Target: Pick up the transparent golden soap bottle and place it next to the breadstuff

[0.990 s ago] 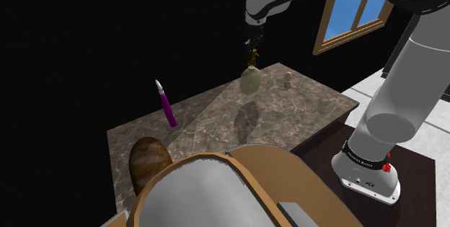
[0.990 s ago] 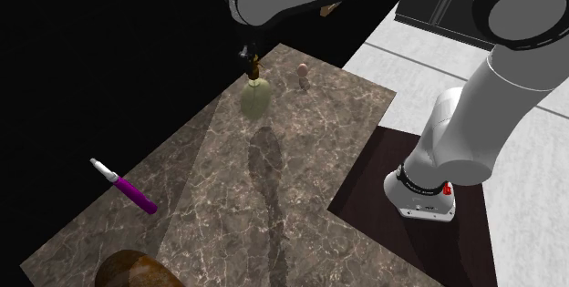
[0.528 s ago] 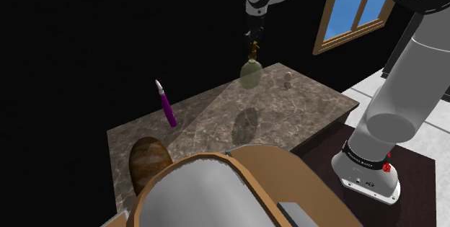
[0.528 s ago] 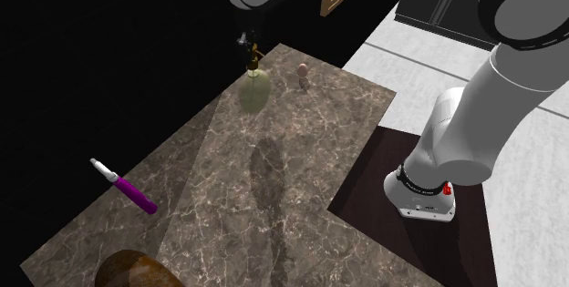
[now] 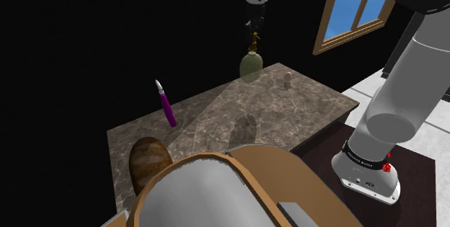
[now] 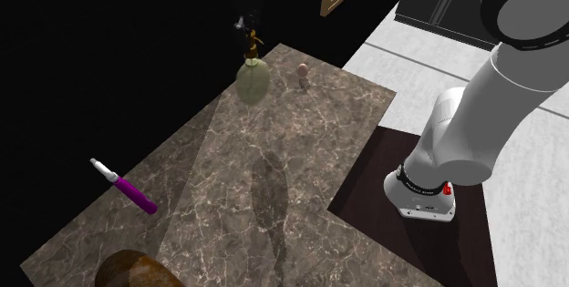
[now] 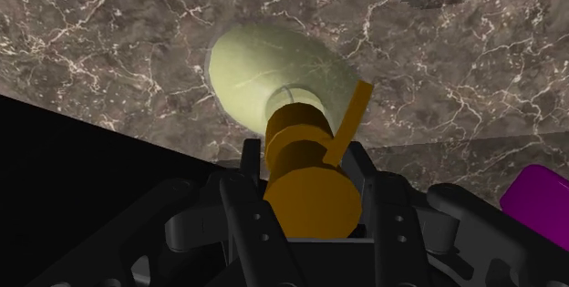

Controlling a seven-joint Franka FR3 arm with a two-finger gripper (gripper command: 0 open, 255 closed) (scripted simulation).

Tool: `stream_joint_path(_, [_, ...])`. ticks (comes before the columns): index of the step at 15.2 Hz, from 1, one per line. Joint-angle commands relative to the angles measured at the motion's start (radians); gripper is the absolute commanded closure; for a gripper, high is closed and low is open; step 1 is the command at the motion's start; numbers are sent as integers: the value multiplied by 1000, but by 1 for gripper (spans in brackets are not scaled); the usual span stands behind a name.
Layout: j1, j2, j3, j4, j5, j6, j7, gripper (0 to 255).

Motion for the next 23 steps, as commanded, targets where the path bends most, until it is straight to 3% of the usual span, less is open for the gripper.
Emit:
stream_joint_path(1, [0, -1, 0, 26, 0, -26, 0, 255])
stream_joint_path(23, [-4, 69, -4, 412, 11, -343, -5, 255])
